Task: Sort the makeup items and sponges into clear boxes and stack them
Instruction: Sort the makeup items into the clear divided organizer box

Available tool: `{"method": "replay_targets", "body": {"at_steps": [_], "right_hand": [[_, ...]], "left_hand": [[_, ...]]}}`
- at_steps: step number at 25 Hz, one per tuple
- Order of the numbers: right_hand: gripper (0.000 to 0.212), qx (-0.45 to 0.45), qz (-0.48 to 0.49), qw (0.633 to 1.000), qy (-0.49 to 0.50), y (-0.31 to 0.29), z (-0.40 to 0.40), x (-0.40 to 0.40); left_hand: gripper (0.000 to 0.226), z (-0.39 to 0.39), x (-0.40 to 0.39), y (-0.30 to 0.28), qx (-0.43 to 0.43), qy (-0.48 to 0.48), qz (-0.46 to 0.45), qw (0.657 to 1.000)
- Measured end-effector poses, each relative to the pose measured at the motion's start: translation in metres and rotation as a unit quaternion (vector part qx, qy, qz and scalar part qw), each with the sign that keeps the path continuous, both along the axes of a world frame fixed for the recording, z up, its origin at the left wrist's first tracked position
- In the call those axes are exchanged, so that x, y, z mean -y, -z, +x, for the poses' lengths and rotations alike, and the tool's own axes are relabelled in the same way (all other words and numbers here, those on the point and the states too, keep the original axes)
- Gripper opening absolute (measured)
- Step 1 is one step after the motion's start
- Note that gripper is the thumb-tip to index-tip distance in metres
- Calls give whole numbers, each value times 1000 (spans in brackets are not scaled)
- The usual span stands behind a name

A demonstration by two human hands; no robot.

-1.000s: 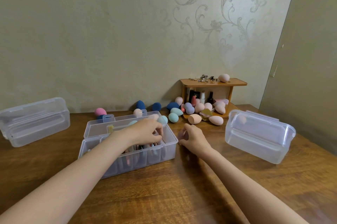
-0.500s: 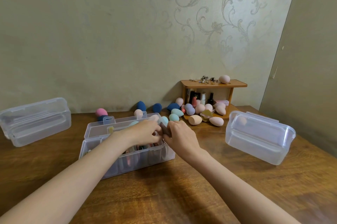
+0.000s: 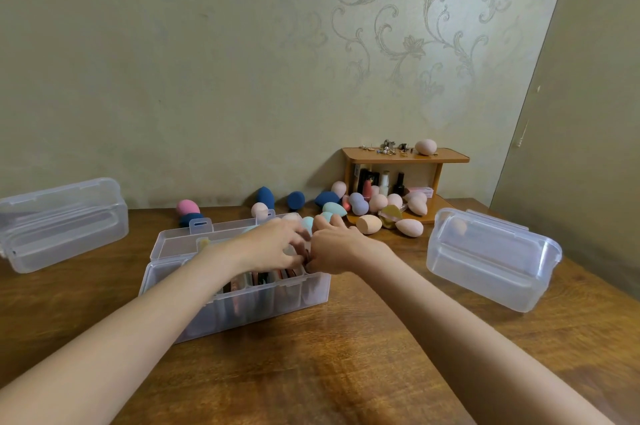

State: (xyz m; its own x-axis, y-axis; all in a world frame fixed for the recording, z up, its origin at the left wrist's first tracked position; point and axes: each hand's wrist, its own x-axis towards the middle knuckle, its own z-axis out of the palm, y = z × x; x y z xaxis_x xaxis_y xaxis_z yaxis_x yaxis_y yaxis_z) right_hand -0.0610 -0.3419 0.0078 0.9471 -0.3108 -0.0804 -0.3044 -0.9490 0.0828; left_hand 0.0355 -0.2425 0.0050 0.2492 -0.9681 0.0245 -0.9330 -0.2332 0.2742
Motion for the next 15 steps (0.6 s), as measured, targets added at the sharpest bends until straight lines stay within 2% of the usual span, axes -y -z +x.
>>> {"method": "replay_targets", "body": {"at_steps": [2, 3, 5, 6, 7, 9, 12, 15], "right_hand": [[36, -45, 41, 998, -8, -7, 2, 6], [34, -22, 97, 995, -7, -10, 1, 12], [34, 100, 238, 965, 43, -16, -4, 34], [32, 170, 268, 944, 86, -17, -5, 53], [30, 225, 265, 929, 131, -14, -3, 74], [27, 277, 203, 914, 217, 0, 8, 118], [25, 263, 122, 898, 331, 29, 21, 158], [31, 240, 136, 883, 380, 46, 27, 175]], "left_hand": [[22, 1, 0, -4, -16, -9, 6, 1000], [20, 4, 0, -4, -23, -16, 0, 1000], [17, 12, 0, -5, -58, -13, -10, 998], [20, 14, 1, -7, -85, -4, -5, 996], [21, 17, 4, -9, -104, 6, 10, 995], [21, 21, 11, -14, -81, 27, 50, 995], [24, 19, 18, -20, -51, 38, 102, 993], [25, 23, 24, -18, -56, 33, 116, 991]]}}
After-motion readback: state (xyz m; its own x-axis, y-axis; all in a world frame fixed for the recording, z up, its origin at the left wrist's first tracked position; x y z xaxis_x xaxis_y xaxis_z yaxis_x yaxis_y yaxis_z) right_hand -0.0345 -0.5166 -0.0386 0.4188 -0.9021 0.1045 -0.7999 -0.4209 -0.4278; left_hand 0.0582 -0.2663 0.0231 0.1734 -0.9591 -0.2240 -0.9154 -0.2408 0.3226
